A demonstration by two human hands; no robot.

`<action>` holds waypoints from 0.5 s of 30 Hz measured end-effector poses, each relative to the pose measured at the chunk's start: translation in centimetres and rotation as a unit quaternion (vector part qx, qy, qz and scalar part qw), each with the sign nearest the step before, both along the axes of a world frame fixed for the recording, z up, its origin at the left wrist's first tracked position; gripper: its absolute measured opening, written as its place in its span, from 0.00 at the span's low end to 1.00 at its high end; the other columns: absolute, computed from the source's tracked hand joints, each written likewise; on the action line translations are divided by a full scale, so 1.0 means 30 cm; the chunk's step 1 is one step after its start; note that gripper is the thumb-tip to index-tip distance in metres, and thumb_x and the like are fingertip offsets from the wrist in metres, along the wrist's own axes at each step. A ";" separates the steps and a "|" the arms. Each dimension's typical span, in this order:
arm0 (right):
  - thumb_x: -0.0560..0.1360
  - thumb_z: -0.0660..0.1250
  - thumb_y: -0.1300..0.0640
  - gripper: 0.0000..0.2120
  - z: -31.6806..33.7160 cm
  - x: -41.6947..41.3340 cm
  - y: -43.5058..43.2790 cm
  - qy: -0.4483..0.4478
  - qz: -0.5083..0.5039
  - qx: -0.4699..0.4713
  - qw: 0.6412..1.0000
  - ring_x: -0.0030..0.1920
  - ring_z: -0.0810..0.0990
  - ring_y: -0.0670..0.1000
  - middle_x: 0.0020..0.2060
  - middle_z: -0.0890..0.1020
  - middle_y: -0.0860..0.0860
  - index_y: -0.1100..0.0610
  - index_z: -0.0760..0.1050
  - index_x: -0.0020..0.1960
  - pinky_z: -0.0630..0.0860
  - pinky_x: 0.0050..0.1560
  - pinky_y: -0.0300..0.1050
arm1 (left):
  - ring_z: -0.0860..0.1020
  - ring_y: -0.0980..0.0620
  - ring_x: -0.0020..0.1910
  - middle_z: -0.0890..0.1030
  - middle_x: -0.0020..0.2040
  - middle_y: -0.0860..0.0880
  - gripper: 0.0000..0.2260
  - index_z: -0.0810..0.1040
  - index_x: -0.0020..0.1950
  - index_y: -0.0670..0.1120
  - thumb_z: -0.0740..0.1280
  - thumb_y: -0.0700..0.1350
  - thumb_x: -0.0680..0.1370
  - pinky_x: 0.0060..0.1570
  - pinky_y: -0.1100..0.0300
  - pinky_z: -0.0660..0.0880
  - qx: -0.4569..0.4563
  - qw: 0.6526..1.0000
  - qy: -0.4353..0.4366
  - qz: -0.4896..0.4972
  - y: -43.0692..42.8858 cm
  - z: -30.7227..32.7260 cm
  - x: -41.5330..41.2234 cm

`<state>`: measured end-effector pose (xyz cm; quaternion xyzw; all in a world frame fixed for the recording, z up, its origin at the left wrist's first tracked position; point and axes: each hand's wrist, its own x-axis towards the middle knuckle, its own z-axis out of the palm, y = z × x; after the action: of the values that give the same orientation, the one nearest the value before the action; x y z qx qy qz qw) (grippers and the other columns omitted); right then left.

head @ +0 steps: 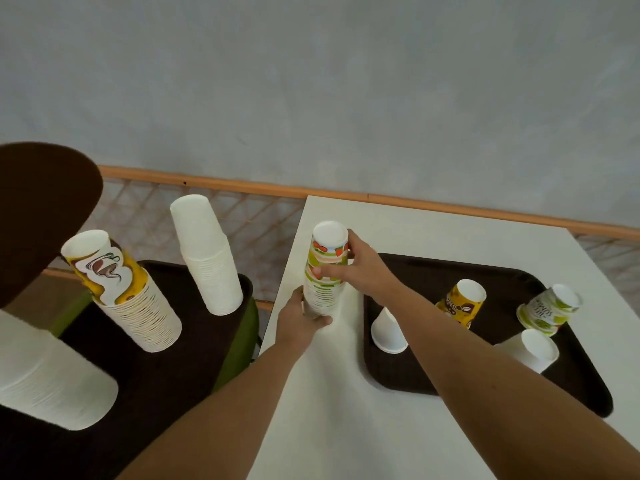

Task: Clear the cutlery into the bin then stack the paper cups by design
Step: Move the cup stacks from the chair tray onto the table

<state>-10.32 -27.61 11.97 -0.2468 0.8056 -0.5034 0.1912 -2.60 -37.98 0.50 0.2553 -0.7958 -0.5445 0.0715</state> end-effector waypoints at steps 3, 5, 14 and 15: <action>0.69 0.74 0.56 0.29 0.000 -0.038 -0.015 0.005 -0.027 0.006 1.000 0.55 0.75 0.47 0.58 0.76 0.49 0.54 0.66 0.66 0.72 0.54 0.42 | 0.77 0.43 0.58 0.77 0.63 0.48 0.31 0.67 0.68 0.46 0.76 0.43 0.68 0.59 0.49 0.74 -0.012 1.000 -0.005 -0.012 -0.015 0.002 -0.048; 0.69 0.74 0.56 0.30 -0.003 -0.065 -0.024 0.007 -0.045 0.009 0.999 0.58 0.75 0.49 0.61 0.76 0.51 0.55 0.65 0.67 0.72 0.57 0.44 | 0.77 0.43 0.58 0.76 0.63 0.48 0.31 0.67 0.68 0.46 0.76 0.44 0.68 0.59 0.49 0.74 -0.017 1.000 -0.006 -0.018 -0.024 0.002 -0.081; 0.70 0.74 0.56 0.30 -0.009 -0.157 -0.043 0.011 -0.080 0.019 0.997 0.55 0.73 0.46 0.63 0.75 0.51 0.55 0.65 0.67 0.72 0.58 0.45 | 0.77 0.42 0.59 0.75 0.65 0.48 0.30 0.66 0.70 0.46 0.74 0.43 0.70 0.60 0.51 0.74 -0.021 0.999 -0.015 -0.029 -0.034 -0.013 -0.193; 0.70 0.74 0.56 0.30 -0.010 -0.162 -0.044 0.011 -0.082 0.020 0.996 0.55 0.73 0.46 0.63 0.75 0.52 0.55 0.65 0.67 0.72 0.58 0.45 | 0.77 0.42 0.59 0.75 0.65 0.48 0.31 0.66 0.70 0.46 0.74 0.43 0.70 0.60 0.50 0.74 -0.021 0.999 -0.017 -0.030 -0.035 -0.014 -0.200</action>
<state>-15.18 -28.92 11.68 -0.1816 0.8350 -0.4985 0.1459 -8.60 -39.03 0.09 0.2389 -0.8153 -0.5254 0.0464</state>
